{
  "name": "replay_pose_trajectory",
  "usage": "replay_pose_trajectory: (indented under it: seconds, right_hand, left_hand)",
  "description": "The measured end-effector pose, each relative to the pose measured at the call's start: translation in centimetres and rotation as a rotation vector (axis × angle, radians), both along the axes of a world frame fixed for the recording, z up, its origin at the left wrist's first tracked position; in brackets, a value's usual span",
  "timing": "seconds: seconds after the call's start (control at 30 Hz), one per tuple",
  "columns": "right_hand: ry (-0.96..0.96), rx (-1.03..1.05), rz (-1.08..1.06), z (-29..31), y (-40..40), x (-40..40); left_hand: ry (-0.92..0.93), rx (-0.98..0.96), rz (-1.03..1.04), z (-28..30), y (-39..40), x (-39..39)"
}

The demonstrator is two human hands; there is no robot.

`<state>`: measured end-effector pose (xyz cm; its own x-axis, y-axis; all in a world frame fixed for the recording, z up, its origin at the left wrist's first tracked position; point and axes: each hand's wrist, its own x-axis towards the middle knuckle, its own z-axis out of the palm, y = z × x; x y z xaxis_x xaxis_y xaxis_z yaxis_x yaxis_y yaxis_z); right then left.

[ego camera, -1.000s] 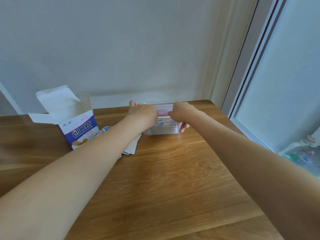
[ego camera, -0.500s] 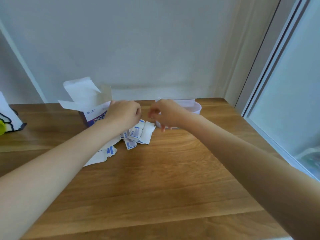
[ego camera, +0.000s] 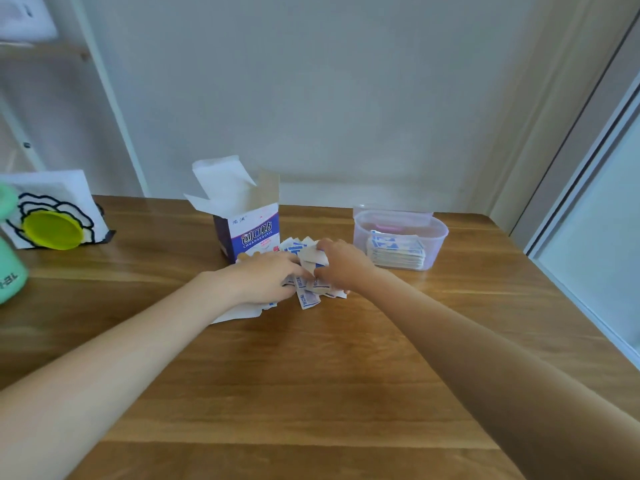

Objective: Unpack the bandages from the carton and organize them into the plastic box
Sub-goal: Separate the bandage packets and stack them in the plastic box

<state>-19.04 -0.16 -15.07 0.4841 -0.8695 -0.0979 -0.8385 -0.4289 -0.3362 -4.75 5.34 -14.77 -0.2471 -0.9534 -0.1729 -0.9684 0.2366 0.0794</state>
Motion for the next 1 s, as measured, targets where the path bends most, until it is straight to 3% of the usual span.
replay_pose_trajectory:
  seconds: [0.27, 0.43, 0.6, 0.77, 0.93, 1.0]
  right_hand:
    - [-0.230, -0.216, -0.100, 0.7, -0.7, -0.7]
    - [-0.338, -0.130, -0.010, 2.4, -0.8, -1.3]
    - [-0.547, -0.076, -0.089, 3.2, -0.7, -2.3]
    - [-0.629, -0.006, -0.100, 3.8, 0.0, -3.4]
    - [-1.126, 0.258, -0.195, 6.1, 0.3, -4.5]
    - [-1.135, 0.247, -0.190, 6.8, 0.2, -5.0]
  left_hand:
    - [0.001, 0.001, -0.015, 0.5, 1.1, -0.2]
    - [0.029, 0.027, 0.067, 0.9, 0.8, -0.7]
    - [0.007, 0.051, 0.089, 1.2, 0.5, -1.4]
    - [0.083, 0.041, 0.096, 1.0, 0.1, -1.3]
    - [0.184, -0.067, 0.168, 1.7, 0.0, -2.0]
    - [0.287, -0.144, 0.226, 1.8, -0.4, -2.7]
